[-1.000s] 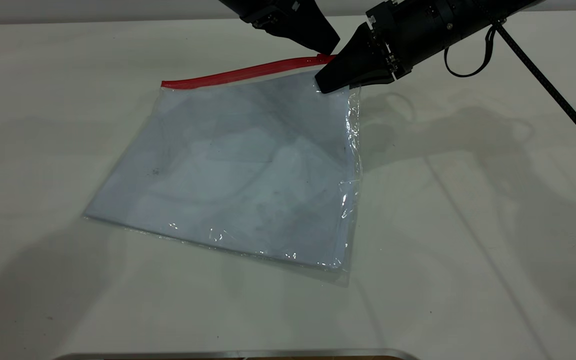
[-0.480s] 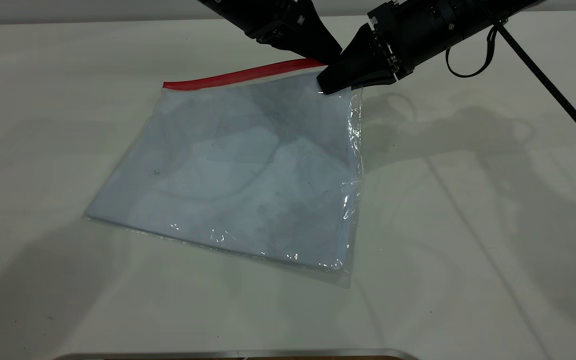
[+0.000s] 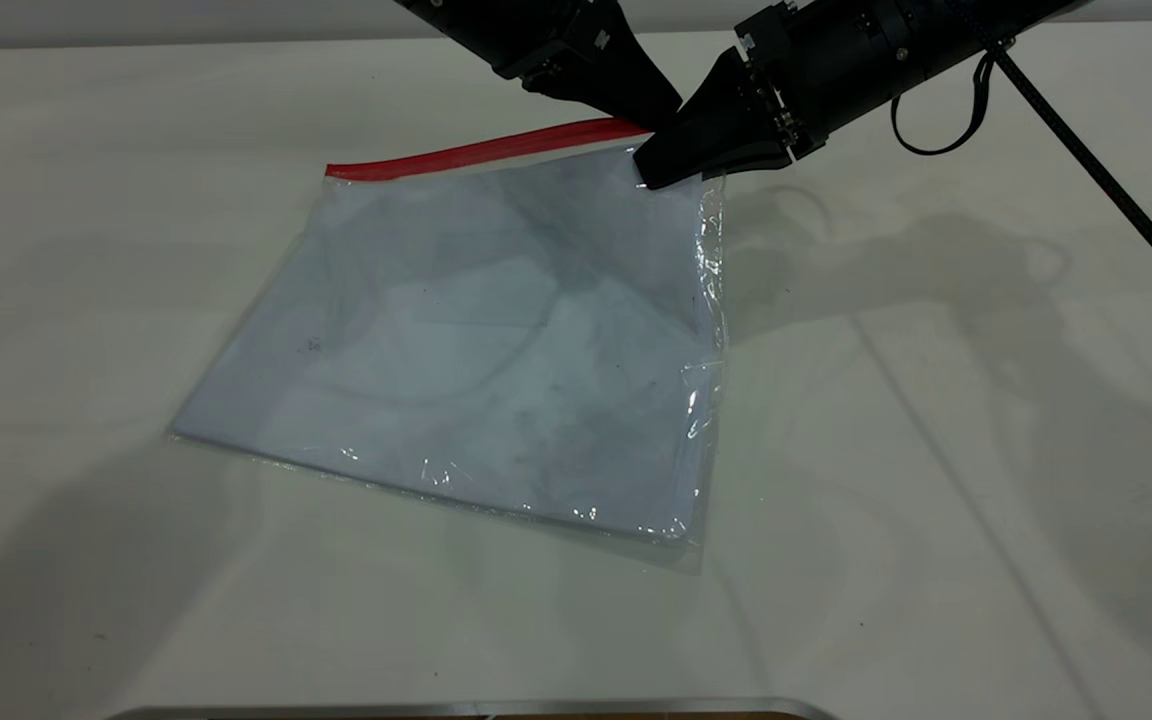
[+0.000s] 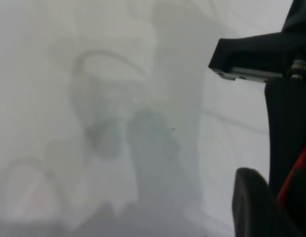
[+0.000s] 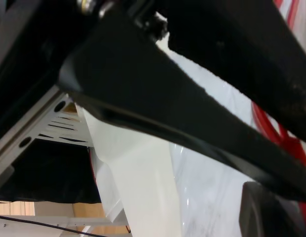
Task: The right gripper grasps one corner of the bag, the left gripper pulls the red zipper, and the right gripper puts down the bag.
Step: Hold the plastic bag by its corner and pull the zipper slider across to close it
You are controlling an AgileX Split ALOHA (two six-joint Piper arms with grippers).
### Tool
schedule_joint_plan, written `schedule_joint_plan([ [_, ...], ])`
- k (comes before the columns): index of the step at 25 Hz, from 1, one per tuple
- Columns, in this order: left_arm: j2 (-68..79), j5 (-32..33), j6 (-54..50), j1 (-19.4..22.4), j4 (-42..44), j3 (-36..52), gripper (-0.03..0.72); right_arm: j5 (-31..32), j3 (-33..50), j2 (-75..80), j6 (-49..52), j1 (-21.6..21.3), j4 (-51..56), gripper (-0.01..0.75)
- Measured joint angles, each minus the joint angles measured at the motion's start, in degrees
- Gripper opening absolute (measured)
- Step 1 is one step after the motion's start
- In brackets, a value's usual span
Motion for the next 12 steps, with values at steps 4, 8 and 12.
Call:
schedule_joint_plan([
  [4, 0.0, 0.1, 0.8, 0.0, 0.0, 0.0, 0.137, 0.0, 0.0, 0.0, 0.0, 0.0, 0.0, 0.033],
  [8, 0.0, 0.2, 2.7, 0.0, 0.0, 0.0, 0.107, 0.0, 0.0, 0.0, 0.0, 0.0, 0.0, 0.033],
  [12, 0.0, -0.4, 3.8, -0.1, 0.0, 0.0, 0.09, -0.1, 0.0, 0.0, 0.0, -0.2, 0.2, 0.033],
])
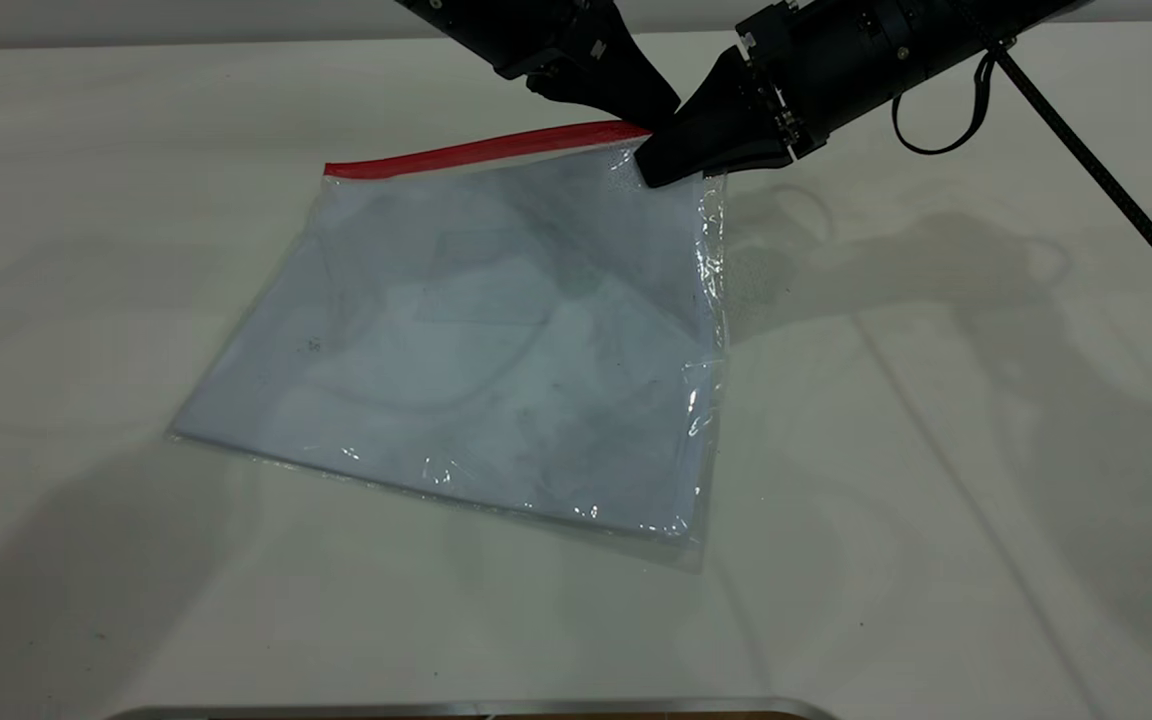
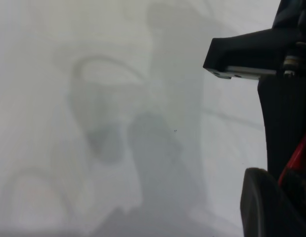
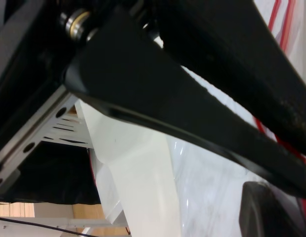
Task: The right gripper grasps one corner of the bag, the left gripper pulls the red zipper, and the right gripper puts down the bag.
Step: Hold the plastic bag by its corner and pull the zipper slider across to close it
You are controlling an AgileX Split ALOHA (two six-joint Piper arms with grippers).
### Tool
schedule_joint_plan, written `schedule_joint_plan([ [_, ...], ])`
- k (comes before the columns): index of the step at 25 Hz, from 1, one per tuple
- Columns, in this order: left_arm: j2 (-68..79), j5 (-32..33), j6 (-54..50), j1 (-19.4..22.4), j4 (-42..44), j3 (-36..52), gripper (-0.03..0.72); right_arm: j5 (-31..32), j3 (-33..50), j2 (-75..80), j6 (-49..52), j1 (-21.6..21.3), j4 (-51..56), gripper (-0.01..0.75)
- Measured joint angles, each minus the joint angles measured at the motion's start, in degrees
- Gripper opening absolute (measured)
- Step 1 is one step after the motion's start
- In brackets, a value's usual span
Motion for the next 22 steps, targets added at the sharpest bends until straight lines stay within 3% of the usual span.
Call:
schedule_joint_plan([
  [11, 0.0, -5.0, 0.9, -0.5, -0.7, -0.3, 0.09, 0.2, 0.0, -0.2, 0.0, -3.4, 1.3, 0.033],
  [22, 0.0, -8.3, 2.0, -0.5, 0.9, -0.5, 0.098, -0.9, 0.0, -1.3, -0.1, -3.7, 1.1, 0.033],
])
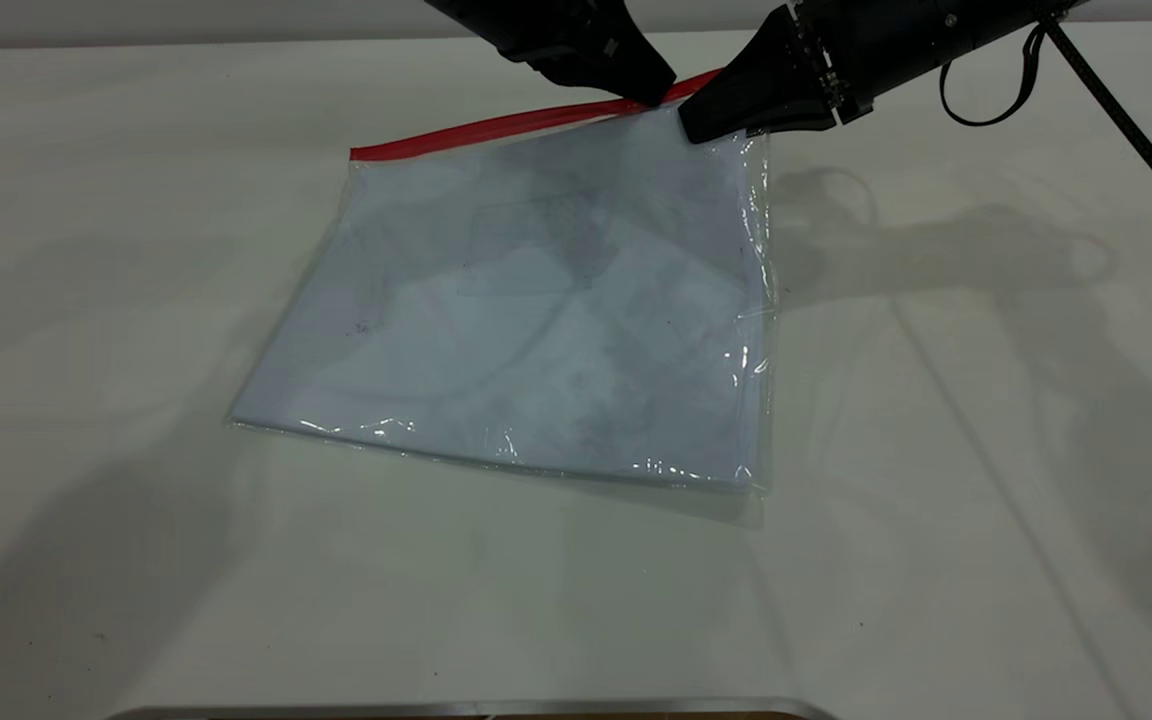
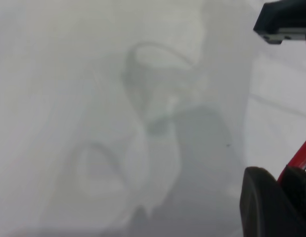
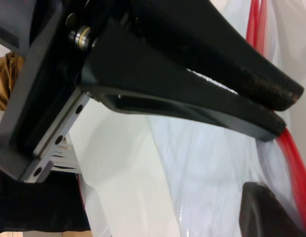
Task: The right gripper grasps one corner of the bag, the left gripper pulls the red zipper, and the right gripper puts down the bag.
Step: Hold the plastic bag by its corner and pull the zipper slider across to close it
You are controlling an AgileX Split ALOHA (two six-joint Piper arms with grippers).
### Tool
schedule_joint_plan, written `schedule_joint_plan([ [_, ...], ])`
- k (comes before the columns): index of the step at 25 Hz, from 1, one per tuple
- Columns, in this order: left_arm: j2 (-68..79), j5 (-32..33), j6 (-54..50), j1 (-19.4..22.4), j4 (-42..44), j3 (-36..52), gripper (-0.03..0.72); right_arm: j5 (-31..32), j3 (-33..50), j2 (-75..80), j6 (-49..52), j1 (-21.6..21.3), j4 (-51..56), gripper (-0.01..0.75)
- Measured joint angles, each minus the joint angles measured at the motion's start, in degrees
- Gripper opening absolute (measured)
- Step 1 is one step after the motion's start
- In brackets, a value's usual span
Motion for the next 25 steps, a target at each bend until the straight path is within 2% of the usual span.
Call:
schedule_joint_plan([
  [25, 0.0, -0.6, 0.1, 9.8, 5.1, 0.1, 0.111, 1.5, 0.0, -0.6, -0.3, -4.3, 2.5, 0.033],
])
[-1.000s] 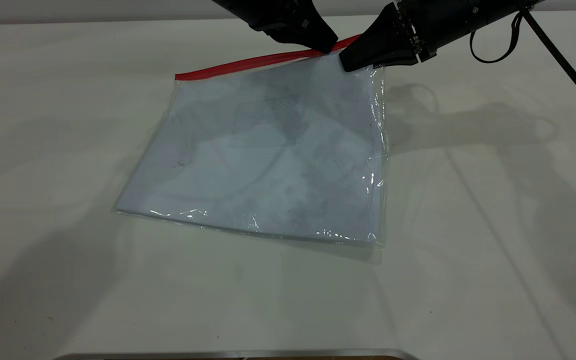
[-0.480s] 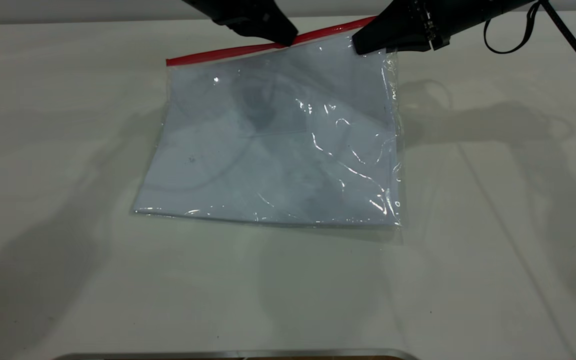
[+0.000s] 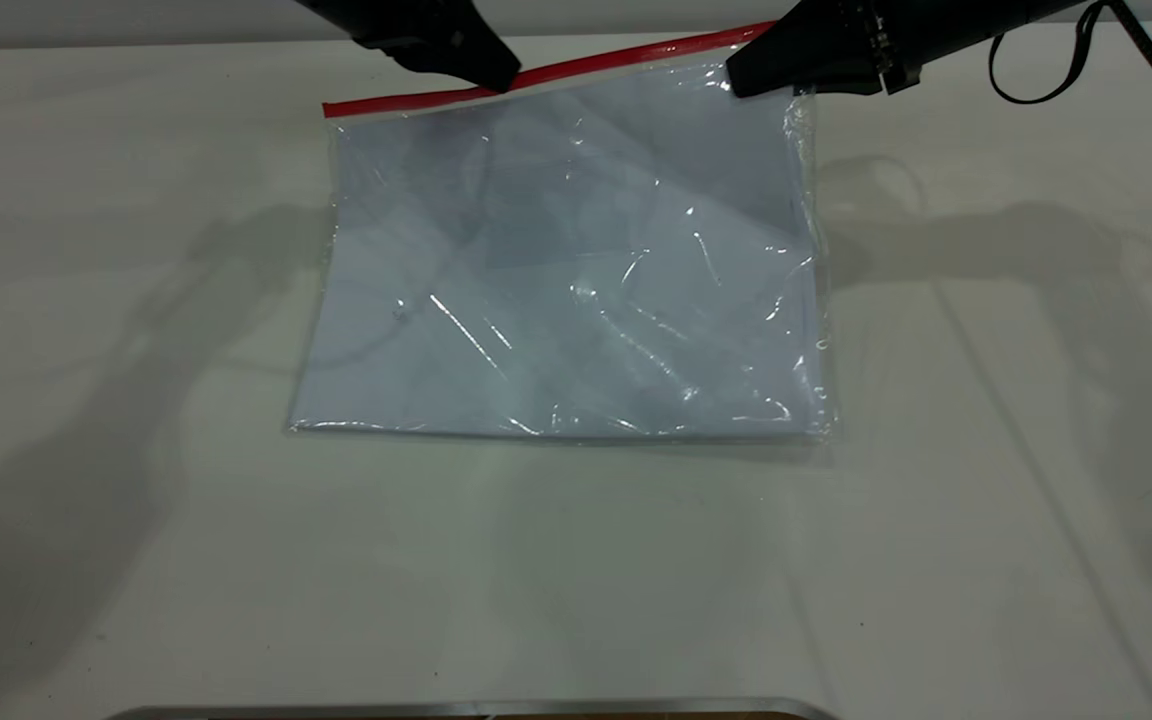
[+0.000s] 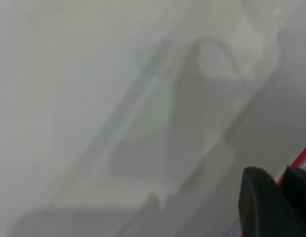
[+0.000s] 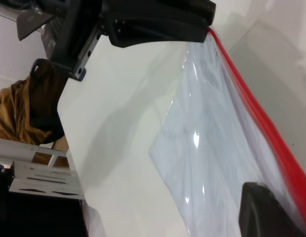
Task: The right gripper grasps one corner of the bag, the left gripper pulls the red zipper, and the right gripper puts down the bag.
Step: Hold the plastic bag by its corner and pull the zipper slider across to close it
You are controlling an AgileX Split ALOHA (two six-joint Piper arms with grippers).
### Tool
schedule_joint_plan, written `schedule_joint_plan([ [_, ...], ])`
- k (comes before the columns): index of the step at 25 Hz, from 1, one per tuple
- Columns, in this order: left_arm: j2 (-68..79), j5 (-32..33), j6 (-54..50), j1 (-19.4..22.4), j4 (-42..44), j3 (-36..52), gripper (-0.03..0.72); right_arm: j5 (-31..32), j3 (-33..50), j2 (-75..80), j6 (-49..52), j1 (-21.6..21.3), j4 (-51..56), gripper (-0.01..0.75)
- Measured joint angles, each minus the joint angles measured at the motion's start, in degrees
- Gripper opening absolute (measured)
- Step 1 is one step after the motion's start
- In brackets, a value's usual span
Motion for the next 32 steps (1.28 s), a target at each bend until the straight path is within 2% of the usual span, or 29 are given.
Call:
schedule_joint_plan([
  [8, 0.1, -0.3, -0.2, 3.1, 1.3, 0.0, 0.113, 0.2, 0.0, 0.0, -0.1, -0.9, 1.3, 0.033],
  [20, 0.1, 0.3, -7.6, 7.4, 11.2, 0.0, 0.119, 0.2, 0.0, 0.0, -0.2, -0.9, 1.4, 0.033],
  [24, 0.1, 0.5, -8.3, 8.7, 12.1, 0.0, 0.123, 0.3, 0.0, 0.0, -0.2, -0.9, 1.4, 0.033],
  [32, 0.1, 0.5, -8.7, 9.1, 12.5, 0.0, 0.129, 0.3, 0.0, 0.0, -0.2, -1.0, 1.5, 0.033],
])
